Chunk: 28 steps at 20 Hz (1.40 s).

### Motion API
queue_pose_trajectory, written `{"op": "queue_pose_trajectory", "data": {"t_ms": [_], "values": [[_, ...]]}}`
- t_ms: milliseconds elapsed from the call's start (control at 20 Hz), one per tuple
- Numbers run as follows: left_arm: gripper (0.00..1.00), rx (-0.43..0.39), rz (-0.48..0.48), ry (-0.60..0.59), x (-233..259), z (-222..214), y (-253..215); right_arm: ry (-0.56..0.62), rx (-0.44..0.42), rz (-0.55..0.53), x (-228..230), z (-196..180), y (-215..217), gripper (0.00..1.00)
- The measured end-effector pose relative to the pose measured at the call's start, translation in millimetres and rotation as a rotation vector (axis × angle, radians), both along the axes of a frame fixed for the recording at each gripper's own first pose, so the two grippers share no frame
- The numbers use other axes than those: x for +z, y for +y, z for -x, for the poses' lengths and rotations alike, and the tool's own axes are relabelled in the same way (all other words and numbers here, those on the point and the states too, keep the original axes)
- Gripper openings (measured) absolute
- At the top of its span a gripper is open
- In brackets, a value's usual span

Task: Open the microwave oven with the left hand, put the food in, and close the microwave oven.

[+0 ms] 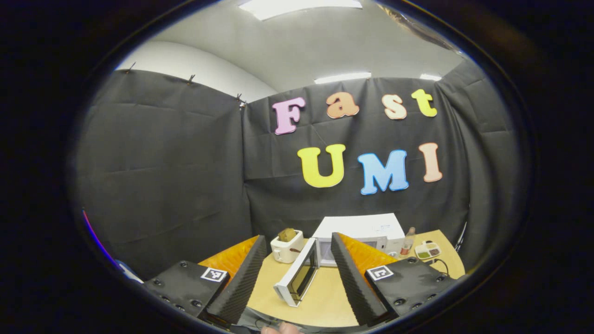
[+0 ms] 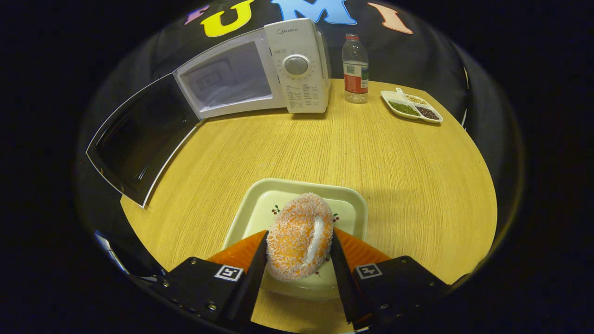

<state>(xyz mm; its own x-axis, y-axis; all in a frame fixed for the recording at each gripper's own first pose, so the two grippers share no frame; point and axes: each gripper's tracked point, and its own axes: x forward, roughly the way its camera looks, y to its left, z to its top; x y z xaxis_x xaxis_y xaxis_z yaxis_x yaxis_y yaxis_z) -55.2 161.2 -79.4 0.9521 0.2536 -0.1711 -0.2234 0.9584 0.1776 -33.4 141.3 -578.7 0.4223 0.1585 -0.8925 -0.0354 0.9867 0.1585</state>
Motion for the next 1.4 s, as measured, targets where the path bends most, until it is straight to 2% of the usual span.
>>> {"op": "queue_pose_trajectory", "data": {"t_ms": [50,100,500,650,850,1050,1100,1200,1250,1300,1400], "values": [[0.93,0.002,0.011,-0.004,0,1,6,-0.004,-0.005,-0.004,1,0,0,0.63],[0.93,0.0,0.024,-0.009,0,3,10,0.003,-0.008,-0.022,4,2,3,0.62],[0.93,-0.063,0.103,-0.112,19,0,58,-0.064,-0.045,0.018,58,-11,14,0.62],[0.94,-0.113,0.143,-0.165,29,1,78,-0.095,-0.061,0.015,86,-17,29,0.62],[0.92,-0.169,0.185,-0.193,24,3,106,-0.159,-0.118,-0.058,131,-29,69,0.62],[0.96,-0.184,0.213,-0.196,26,9,131,-0.217,-0.151,-0.128,166,-53,111,0.62],[0.99,-0.181,0.208,-0.197,28,11,138,-0.228,-0.147,-0.136,170,-60,120,0.62],[0.92,-0.166,0.191,-0.2,28,11,151,-0.247,-0.134,-0.147,178,-76,138,0.62],[0.96,-0.162,0.193,-0.192,26,9,154,-0.253,-0.129,-0.156,178,-85,147,0.62],[0.92,-0.155,0.2,-0.178,20,7,155,-0.251,-0.126,-0.162,175,-92,156,0.62],[0.92,-0.148,0.216,-0.157,12,0,155,-0.258,-0.131,-0.183,170,-109,169,0.62]]}}
